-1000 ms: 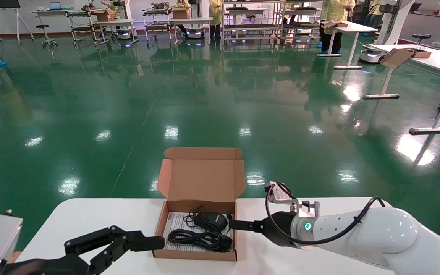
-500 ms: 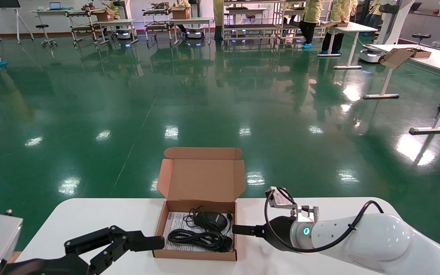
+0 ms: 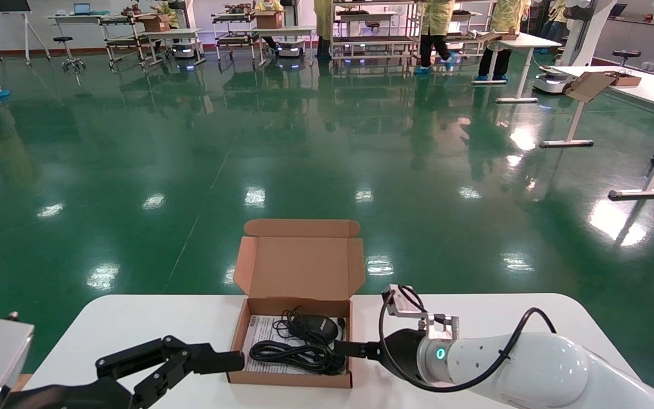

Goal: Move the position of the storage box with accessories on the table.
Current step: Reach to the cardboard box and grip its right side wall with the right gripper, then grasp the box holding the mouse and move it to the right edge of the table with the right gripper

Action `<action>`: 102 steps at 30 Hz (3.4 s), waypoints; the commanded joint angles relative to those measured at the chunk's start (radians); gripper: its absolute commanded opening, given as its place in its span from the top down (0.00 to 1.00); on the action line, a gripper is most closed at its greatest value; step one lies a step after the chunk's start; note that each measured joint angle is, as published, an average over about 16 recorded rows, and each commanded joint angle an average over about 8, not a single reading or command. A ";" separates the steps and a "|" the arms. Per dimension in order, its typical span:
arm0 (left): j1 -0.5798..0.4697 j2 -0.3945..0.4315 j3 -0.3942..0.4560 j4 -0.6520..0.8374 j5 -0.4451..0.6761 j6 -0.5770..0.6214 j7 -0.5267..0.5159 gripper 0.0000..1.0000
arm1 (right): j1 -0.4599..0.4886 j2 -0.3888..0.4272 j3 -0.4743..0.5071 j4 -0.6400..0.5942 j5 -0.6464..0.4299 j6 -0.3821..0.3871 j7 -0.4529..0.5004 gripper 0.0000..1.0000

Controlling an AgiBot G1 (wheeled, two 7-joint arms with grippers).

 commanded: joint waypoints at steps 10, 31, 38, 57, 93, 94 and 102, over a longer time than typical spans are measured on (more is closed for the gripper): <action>0.000 0.000 0.000 0.000 0.000 0.000 0.000 0.00 | 0.001 0.001 -0.069 0.013 0.021 0.044 0.022 1.00; 0.000 0.000 0.000 0.000 0.000 0.000 0.000 0.00 | 0.017 0.001 -0.151 0.020 0.081 0.064 0.028 1.00; 0.000 0.000 0.000 0.000 0.000 0.000 0.000 0.00 | 0.019 0.001 -0.173 0.033 0.100 0.065 0.025 1.00; 0.000 0.000 0.000 0.000 0.000 0.000 0.000 0.00 | 0.031 0.001 -0.232 0.039 0.138 0.077 0.027 1.00; 0.000 0.000 0.000 0.000 0.000 0.000 0.000 0.00 | 0.496 0.264 -0.210 -0.236 0.198 -0.381 -0.288 1.00; 0.000 0.000 0.000 0.000 0.000 0.000 0.000 0.00 | 0.508 0.278 -0.210 -0.246 0.196 -0.386 -0.300 1.00; 0.000 0.000 0.000 0.000 0.000 0.000 0.000 0.00 | 0.575 0.382 -0.215 -0.316 0.182 -0.403 -0.392 1.00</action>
